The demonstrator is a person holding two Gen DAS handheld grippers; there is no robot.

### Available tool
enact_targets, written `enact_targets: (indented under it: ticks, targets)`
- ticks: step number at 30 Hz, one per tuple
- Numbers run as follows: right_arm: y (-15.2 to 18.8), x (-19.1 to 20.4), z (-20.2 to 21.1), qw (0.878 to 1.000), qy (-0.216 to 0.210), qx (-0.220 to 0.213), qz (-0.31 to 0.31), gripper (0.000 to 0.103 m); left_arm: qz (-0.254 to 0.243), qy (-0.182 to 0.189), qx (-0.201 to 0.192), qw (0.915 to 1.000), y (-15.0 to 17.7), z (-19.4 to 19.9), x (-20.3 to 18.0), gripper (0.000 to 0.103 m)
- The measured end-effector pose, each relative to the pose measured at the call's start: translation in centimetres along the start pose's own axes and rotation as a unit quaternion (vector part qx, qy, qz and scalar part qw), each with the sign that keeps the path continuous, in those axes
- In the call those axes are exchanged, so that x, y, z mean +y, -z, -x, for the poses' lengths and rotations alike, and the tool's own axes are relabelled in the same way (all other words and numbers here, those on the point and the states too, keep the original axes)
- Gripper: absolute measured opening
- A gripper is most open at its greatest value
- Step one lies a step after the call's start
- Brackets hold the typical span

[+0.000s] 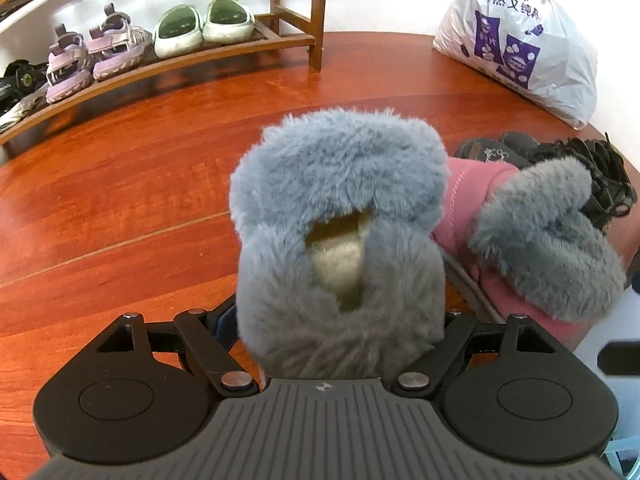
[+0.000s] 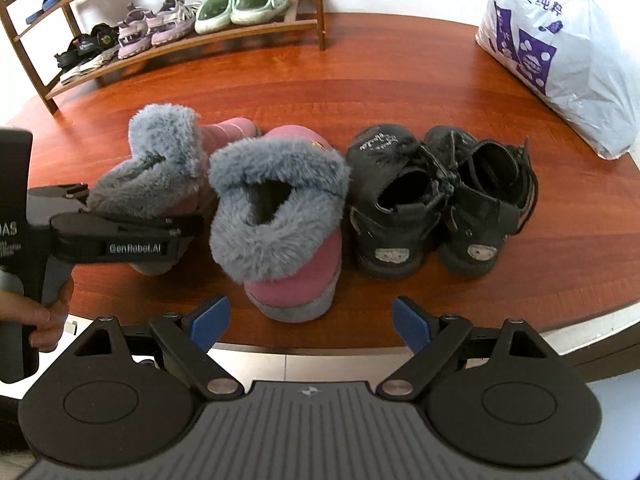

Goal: Organize scattered shoes
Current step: 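Grasp one pink fur boot with the left tool while the right tool grasps the other, then lift both pink boots and carry them up toward the upper shelf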

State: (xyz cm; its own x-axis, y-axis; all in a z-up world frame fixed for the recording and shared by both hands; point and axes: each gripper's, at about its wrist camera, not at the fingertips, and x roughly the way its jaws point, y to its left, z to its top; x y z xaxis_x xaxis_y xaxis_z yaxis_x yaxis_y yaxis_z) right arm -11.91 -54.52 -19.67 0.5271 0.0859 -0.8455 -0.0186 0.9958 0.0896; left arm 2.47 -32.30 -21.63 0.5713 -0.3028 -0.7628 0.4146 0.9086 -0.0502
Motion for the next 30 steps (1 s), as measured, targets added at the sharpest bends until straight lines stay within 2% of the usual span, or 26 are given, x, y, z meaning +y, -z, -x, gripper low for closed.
enact_targets:
  ticks: [12, 15, 19, 30]
  targets:
    - [-0.1, 0.1, -0.5, 1.0, -0.003, 0.003, -0.004, 0.092, -0.006, -0.013, 0.007, 0.9999, -1.0, -0.8, -0.4, 0.082]
    - [-0.1, 0.1, -0.6, 1.0, -0.003, 0.005, -0.004, 0.092, -0.012, -0.017, 0.005, 0.9998, -1.1, -0.8, -0.6, 0.075]
    - [-0.2, 0.2, -0.6, 1.0, -0.004, 0.003, -0.003, 0.092, -0.02, -0.021, 0.002, 0.9996, -1.1, -0.8, -0.8, 0.074]
    - [-1.0, 0.9, -1.9, 1.0, -0.013, -0.011, 0.014, 0.092, 0.019, -0.025, 0.001, 0.9995, -2.4, 1.7, 1.3, 0.073]
